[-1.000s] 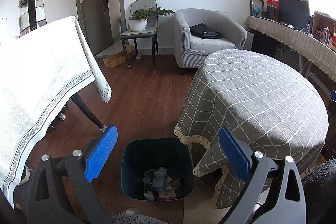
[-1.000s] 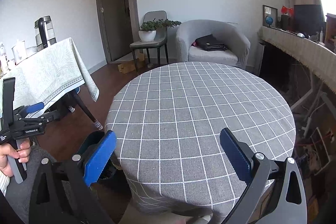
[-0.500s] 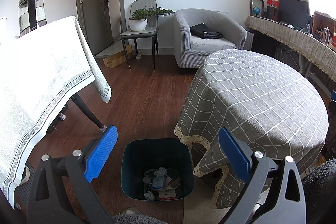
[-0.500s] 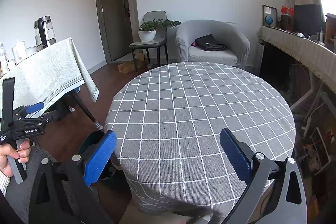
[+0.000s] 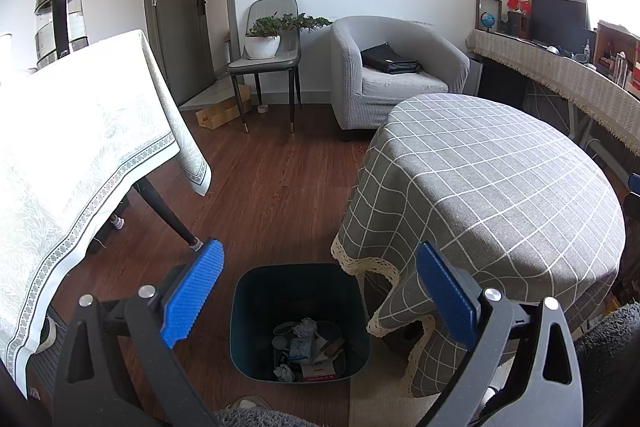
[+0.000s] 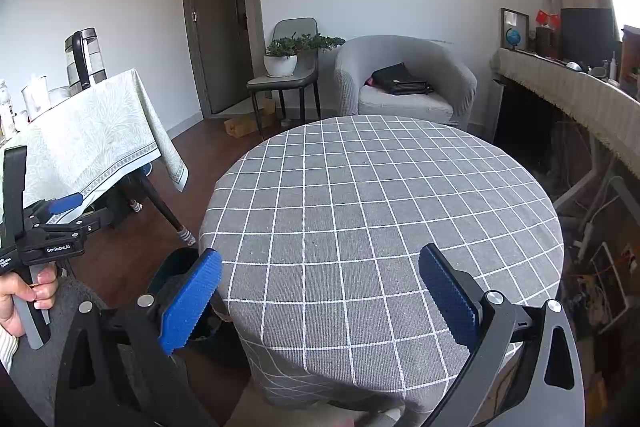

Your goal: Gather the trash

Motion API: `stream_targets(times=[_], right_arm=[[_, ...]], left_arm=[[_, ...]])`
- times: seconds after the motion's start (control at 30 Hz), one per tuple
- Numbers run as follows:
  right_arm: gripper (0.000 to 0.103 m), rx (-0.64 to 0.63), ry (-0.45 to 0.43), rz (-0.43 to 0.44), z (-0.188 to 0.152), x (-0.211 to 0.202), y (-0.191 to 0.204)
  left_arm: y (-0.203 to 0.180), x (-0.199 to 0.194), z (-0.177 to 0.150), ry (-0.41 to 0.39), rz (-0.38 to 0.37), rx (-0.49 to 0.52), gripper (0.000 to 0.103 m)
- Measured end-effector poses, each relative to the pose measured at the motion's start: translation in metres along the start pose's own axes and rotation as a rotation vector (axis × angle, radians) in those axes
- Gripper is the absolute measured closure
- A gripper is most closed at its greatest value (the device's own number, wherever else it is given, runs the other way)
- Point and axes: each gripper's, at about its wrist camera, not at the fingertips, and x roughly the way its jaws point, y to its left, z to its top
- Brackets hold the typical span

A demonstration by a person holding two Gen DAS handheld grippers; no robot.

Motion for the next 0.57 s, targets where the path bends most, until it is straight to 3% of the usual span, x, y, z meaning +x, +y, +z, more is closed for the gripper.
stream_targets(times=[0.57], right_arm=[[0.003,0.005,0.011,0.004,0.0031,0.0038,-0.0040]], left_arm=[[-0.0039,0.0008,-0.0011,0.006,0.007,0.007,0.004]])
